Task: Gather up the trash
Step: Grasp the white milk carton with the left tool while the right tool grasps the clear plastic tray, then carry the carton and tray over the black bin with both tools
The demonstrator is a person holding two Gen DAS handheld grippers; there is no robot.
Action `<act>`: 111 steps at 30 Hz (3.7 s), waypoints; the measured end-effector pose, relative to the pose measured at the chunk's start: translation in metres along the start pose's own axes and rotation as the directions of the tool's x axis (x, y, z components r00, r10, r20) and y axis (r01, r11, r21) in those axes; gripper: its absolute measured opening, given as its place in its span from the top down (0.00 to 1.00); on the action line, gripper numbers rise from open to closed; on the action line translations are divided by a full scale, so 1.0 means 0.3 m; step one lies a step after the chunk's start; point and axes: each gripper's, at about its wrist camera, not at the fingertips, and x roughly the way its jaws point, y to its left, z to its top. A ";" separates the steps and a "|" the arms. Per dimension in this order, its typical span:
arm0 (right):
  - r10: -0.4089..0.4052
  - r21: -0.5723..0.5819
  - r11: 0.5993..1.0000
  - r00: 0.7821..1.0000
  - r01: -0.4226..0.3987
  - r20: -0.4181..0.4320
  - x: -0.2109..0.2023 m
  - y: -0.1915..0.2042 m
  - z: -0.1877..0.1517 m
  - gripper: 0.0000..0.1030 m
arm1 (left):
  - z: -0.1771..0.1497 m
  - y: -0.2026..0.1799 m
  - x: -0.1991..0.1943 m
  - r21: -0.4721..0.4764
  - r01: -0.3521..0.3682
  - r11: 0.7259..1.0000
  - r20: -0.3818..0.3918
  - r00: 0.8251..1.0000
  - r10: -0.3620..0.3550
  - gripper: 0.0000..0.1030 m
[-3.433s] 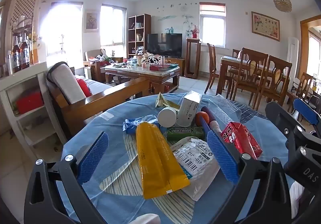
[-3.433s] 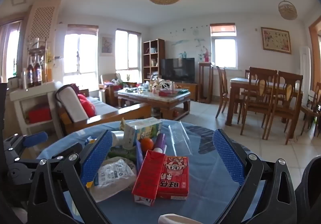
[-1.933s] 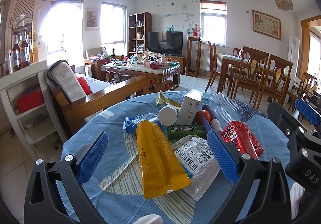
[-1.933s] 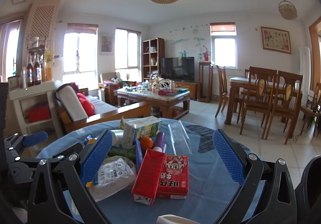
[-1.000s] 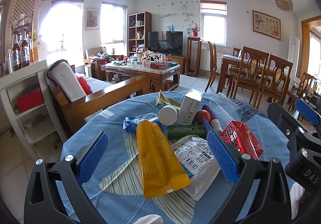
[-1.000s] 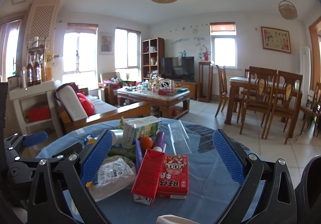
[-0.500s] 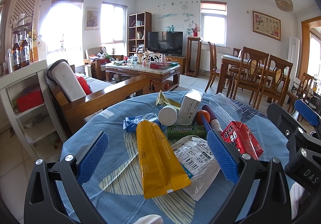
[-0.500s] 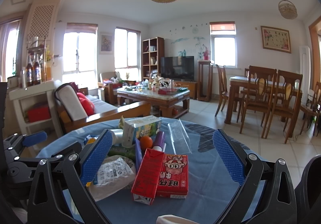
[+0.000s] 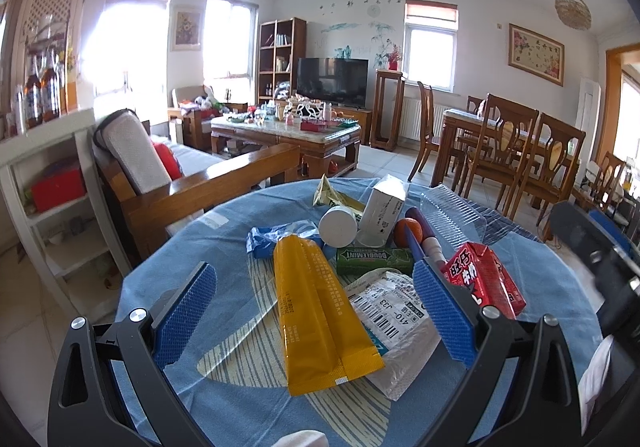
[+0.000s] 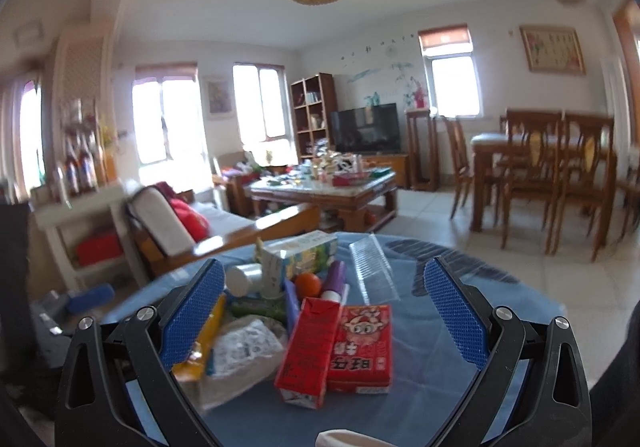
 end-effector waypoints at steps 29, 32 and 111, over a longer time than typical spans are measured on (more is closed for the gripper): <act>0.077 0.098 0.995 0.853 -0.030 -0.516 0.549 -0.253 0.013 0.06 | 0.270 -0.257 0.478 0.328 0.107 0.938 -0.365 0.931 0.021 0.05; 0.053 0.059 0.998 0.851 -0.026 -0.523 0.584 -0.255 0.014 0.09 | 0.272 -0.259 0.535 0.304 0.103 0.947 -0.384 0.923 0.023 0.06; -0.348 0.092 0.881 0.768 0.464 -0.537 -0.871 -1.234 -0.286 0.64 | -0.292 -1.441 -0.064 0.280 0.856 0.435 -0.649 0.503 -0.571 0.62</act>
